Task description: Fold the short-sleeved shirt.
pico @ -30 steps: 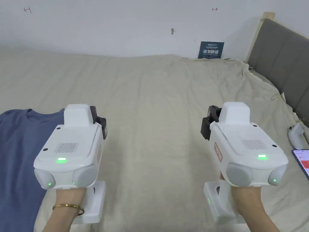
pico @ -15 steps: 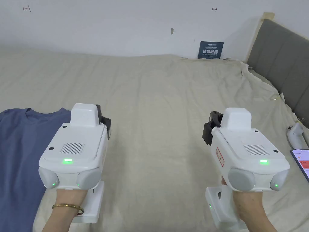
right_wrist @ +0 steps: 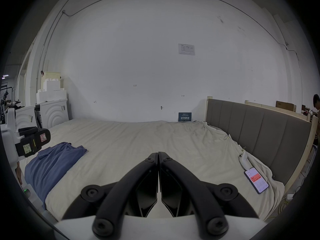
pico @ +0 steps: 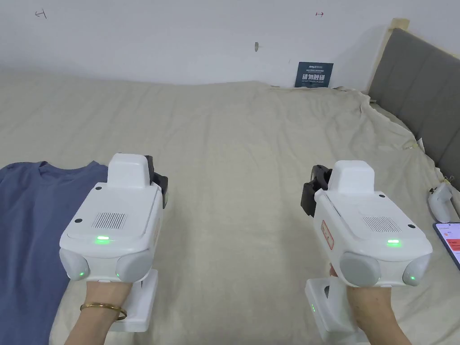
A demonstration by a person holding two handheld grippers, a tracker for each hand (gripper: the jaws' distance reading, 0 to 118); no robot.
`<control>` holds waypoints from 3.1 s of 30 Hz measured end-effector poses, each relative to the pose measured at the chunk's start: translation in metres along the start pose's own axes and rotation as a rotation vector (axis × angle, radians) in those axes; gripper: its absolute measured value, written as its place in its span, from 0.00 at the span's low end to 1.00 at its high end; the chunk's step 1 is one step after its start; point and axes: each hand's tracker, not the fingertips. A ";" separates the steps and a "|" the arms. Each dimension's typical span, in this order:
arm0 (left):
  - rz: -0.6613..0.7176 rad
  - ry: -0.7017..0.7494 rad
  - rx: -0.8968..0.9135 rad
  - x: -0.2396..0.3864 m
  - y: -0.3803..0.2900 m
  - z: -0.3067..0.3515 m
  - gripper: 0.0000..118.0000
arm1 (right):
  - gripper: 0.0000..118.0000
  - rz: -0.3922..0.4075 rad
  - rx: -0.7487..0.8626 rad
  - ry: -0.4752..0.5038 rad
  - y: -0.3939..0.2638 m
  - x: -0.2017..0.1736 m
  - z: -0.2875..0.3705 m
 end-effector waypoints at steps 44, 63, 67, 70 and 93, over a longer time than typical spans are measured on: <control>0.004 -0.022 0.010 0.004 0.006 0.003 0.00 | 0.00 -0.003 0.001 0.011 0.003 0.002 0.004; 0.008 -0.032 0.017 0.006 0.007 0.002 0.00 | 0.00 -0.002 0.008 0.012 0.005 0.002 0.003; 0.019 0.008 0.022 -0.010 0.009 0.006 0.00 | 0.00 0.027 0.013 0.029 0.008 -0.010 -0.001; 0.022 0.064 0.031 -0.032 0.009 0.017 0.00 | 0.00 0.035 0.018 0.095 0.011 -0.031 -0.008; 0.092 0.461 -0.019 -0.172 -0.019 0.095 0.01 | 0.00 0.102 0.018 0.480 0.014 -0.188 -0.030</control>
